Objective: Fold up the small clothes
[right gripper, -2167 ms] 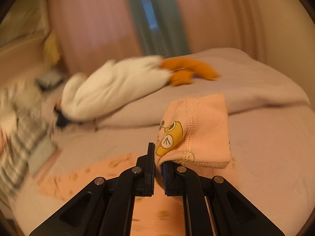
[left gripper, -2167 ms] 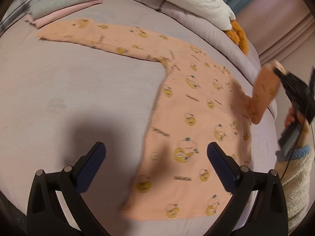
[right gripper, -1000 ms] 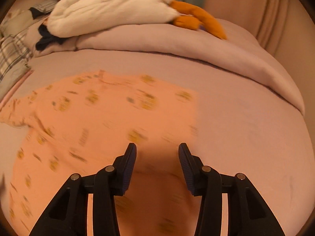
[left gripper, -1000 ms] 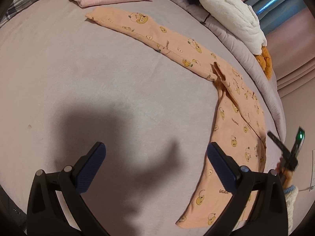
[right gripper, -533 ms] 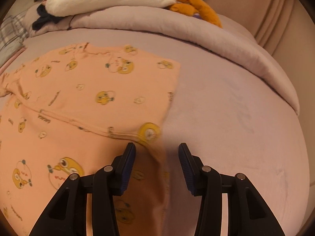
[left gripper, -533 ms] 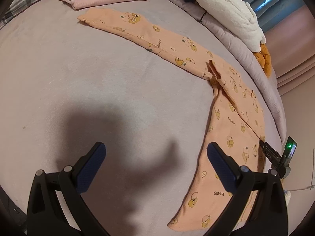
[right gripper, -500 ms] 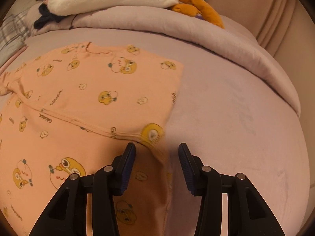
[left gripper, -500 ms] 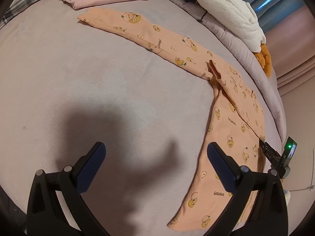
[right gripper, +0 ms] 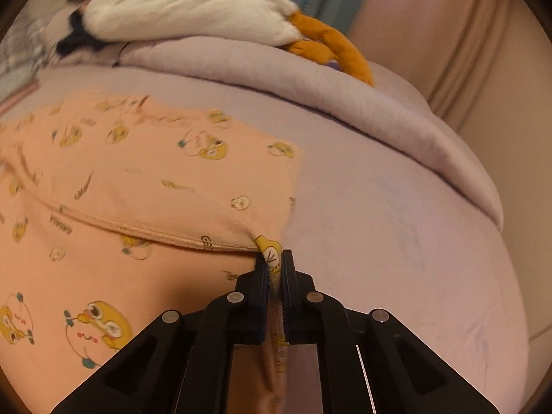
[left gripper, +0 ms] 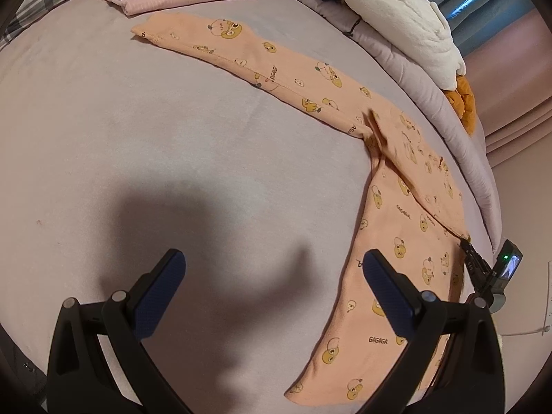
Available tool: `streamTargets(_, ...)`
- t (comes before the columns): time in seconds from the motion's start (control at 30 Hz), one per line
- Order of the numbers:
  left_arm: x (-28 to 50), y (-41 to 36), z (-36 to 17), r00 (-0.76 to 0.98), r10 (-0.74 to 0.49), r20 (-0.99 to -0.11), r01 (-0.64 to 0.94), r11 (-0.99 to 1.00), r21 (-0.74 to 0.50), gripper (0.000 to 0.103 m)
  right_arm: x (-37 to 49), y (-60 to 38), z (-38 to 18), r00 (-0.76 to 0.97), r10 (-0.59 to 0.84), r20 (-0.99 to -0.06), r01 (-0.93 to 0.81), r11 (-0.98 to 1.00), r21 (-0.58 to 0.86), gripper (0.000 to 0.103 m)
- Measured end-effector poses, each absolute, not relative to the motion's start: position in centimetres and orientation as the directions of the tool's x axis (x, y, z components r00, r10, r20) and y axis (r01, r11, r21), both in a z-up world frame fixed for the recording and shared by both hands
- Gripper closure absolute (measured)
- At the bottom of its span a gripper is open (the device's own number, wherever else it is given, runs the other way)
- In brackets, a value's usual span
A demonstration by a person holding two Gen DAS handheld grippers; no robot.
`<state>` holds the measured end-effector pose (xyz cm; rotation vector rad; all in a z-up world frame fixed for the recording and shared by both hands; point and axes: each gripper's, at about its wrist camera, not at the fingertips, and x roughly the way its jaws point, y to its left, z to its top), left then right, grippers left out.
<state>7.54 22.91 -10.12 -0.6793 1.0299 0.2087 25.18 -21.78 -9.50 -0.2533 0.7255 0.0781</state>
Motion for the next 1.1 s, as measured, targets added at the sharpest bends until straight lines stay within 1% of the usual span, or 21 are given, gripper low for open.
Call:
streamTargets(0.1, 7.6, 22.9, -10.1, 0.514, -0.146, -0.845, -0.464, 0.781, -0.418, 0.0, 25.4, -23.5, -10.0, 0.713, 0.019, -0.701, -0.116, 0.989, -0.091, 0.098)
streamTargets(0.17, 7.7, 22.8, -10.2, 0.512, -0.149, -0.846, -0.464, 0.781, -0.418, 0.0, 25.8, -23.3, -10.6, 0.677, 0.026, -0.735, -0.122, 0.99, -0.077, 0.098)
streamTargets(0.2, 7.7, 22.7, -10.2, 0.511, -0.15, -0.846, -0.463, 0.781, -0.419, 0.0, 25.9, -23.4, -10.7, 0.678, 0.02, -0.735, -0.116, 0.99, -0.08, 0.098)
streamTargets(0.27, 7.7, 22.7, -10.2, 0.513, -0.154, -0.844, -0.46, 0.781, -0.422, 0.0, 26.4, -24.3, -10.5, 0.658, 0.062, -0.75, -0.099, 0.995, -0.005, 0.096)
streamTargets(0.3, 7.7, 22.8, -10.2, 0.514, -0.153, -0.844, -0.462, 0.78, -0.423, 0.0, 26.6, -25.2, -10.5, 0.648, 0.101, -0.755, -0.082, 0.995, 0.063, 0.093)
streamTargets(0.33, 7.7, 23.0, -10.2, 0.516, -0.152, -0.843, -0.465, 0.777, -0.424, 0.0, 26.7, -26.4, -10.3, 0.634, 0.143, -0.76, -0.053, 0.988, 0.142, 0.082)
streamTargets(0.37, 7.5, 23.2, -10.3, 0.518, -0.154, -0.841, -0.47, 0.771, -0.431, 0.0, 26.4, -27.1, -10.2, 0.623, 0.165, -0.764, -0.033, 0.982, 0.186, 0.071)
streamTargets(0.4, 7.4, 23.6, -10.5, 0.521, -0.159, -0.838, -0.476, 0.761, -0.441, 0.0, 26.2, -27.6, -9.9, 0.62, 0.173, -0.765, -0.02, 0.979, 0.205, 0.069)
streamTargets(0.47, 7.2, 24.5, -10.7, 0.525, -0.166, -0.835, -0.49, 0.743, -0.456, 0.0, 25.5, -27.6, -9.3, 0.633, 0.152, -0.759, -0.021, 0.984, 0.179, 0.068)
streamTargets(0.57, 7.4, 26.2, -10.6, 0.54, -0.157, -0.827, -0.514, 0.717, -0.472, 0.0, 24.2, -25.9, -7.3, 0.679, 0.054, -0.732, -0.025, 0.998, 0.051, 0.068)
streamTargets(0.6, 7.5, 26.8, -10.5, 0.554, -0.162, -0.817, -0.517, 0.702, -0.49, 0.0, 24.3, -25.6, -7.0, 0.689, 0.056, -0.723, -0.037, 0.998, 0.043, 0.068)
streamTargets(0.73, 8.3, 29.5, -9.5, 0.638, -0.176, -0.75, -0.512, 0.631, -0.583, 0.0, 24.7, -22.0, -5.5, 0.714, 0.195, -0.672, -0.189, 0.979, 0.083, 0.068)
streamTargets(0.83, 9.5, 31.9, -9.1, 0.708, -0.177, -0.684, -0.499, 0.56, -0.662, 0.001, 26.1, -19.5, -6.6, 0.688, 0.24, -0.685, -0.246, 0.965, 0.091, 0.069)
streamTargets(0.9, 10.7, 33.6, -9.4, 0.75, -0.202, -0.63, -0.481, 0.487, -0.729, 0.001, 27.1, -18.1, -7.9, 0.669, 0.241, -0.703, -0.258, 0.962, 0.085, 0.07)
streamTargets(0.97, 12.1, 35.1, -10.2, 0.783, -0.229, -0.579, -0.457, 0.42, -0.784, 0.001, 27.4, -17.6, -9.8, 0.628, 0.247, -0.738, -0.261, 0.96, 0.099, 0.07)
streamTargets(1.0, 12.7, 35.6, -10.5, 0.79, -0.232, -0.568, -0.456, 0.399, -0.796, 0.001, 27.9, -17.6, -11.2, 0.607, 0.21, -0.767, -0.244, 0.967, 0.071, 0.07)
streamTargets(1.1, 14.4, 36.9, -12.0, 0.808, -0.242, -0.538, -0.451, 0.334, -0.828, 0.002, 27.4, -18.4, -11.3, 0.622, 0.217, -0.753, -0.234, 0.968, 0.085, 0.071)
